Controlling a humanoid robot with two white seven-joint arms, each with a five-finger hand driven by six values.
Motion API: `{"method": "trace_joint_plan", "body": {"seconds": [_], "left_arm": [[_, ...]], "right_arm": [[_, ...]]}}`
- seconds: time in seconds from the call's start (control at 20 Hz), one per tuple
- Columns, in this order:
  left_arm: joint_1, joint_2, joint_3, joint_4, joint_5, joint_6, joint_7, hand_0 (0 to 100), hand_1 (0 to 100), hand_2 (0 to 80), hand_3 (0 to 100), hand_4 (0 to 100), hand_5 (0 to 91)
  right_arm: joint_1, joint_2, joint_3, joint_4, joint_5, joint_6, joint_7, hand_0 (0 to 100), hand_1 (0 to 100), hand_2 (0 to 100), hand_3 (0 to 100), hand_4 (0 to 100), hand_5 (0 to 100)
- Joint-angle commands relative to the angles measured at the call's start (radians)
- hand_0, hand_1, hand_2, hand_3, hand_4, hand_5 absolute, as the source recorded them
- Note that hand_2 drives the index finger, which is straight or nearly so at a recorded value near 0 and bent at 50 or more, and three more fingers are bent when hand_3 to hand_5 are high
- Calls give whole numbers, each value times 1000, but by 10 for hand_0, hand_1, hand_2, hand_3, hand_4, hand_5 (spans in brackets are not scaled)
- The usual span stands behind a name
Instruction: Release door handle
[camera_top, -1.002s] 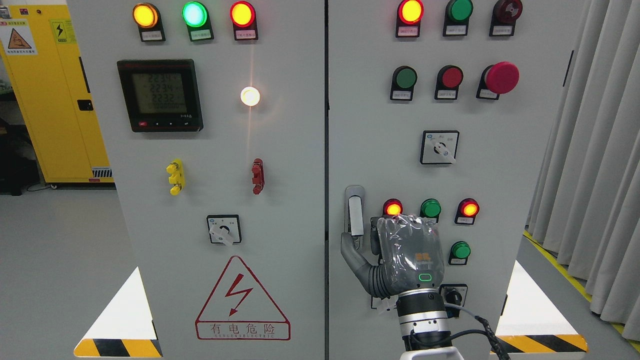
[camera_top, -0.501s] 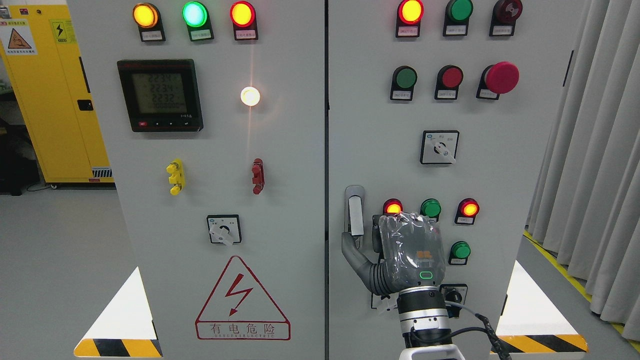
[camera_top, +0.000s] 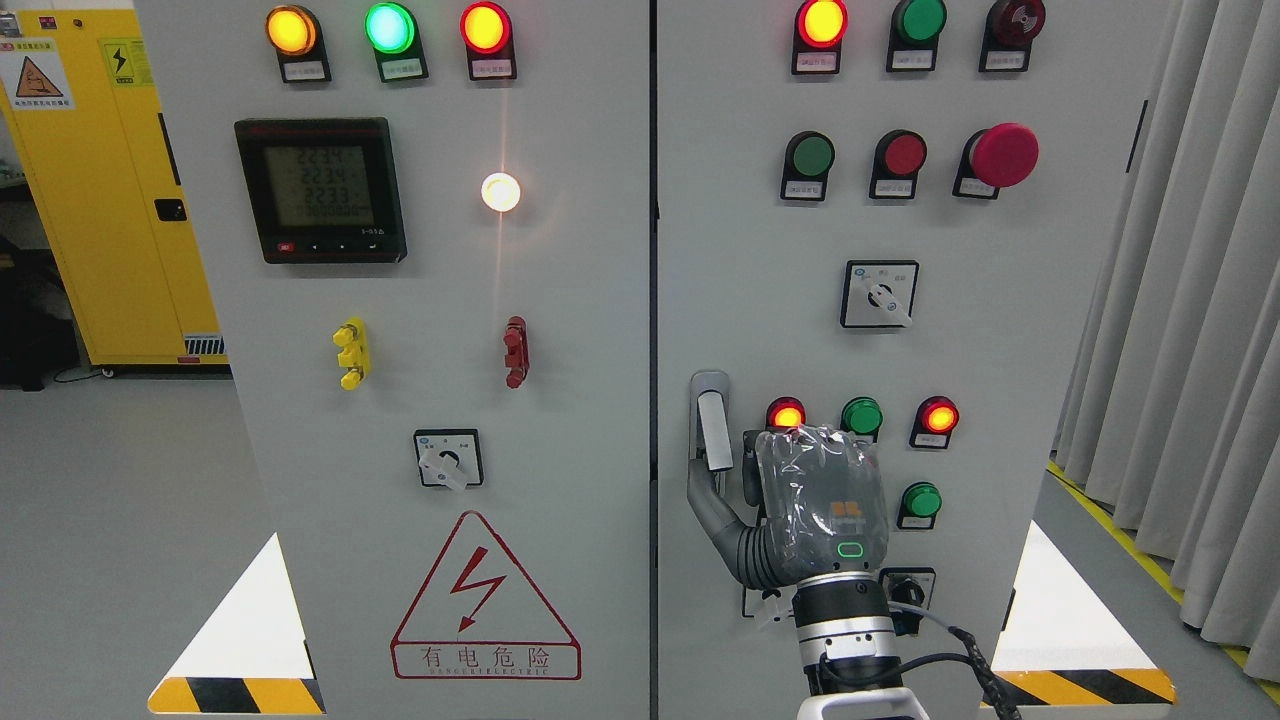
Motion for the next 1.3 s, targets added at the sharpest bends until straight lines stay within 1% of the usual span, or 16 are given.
{"method": "trace_joint_plan", "body": {"seconds": [0.0, 0.35, 0.85, 1.0, 1.25], "left_arm": [[0, 0, 0, 0, 0, 0, 0, 120, 556, 0, 0, 0, 0], [0, 0, 0, 0, 0, 0, 0, 120, 556, 0, 0, 0, 0], [0, 0, 0, 0, 0, 0, 0, 120, 556, 0, 0, 0, 0], [0, 0, 0, 0, 0, 0, 0, 120, 556, 0, 0, 0, 0], [0, 0, 0, 0, 0, 0, 0, 120, 556, 0, 0, 0, 0]], "right_arm": [[0, 0, -1, 0, 0, 1, -3, 634, 338, 925, 1000, 973, 926], [2, 2, -1, -3, 0, 8, -3, 676, 339, 928, 1000, 973, 928], [5, 3, -1, -6, 0, 15, -5, 585, 381, 929, 1000, 973, 929], [5, 3, -8, -8, 0, 15, -5, 552, 390, 930, 1000, 973, 930], [6, 3, -14, -8, -1, 15, -5, 534, 392, 931, 1000, 972, 930]]}}
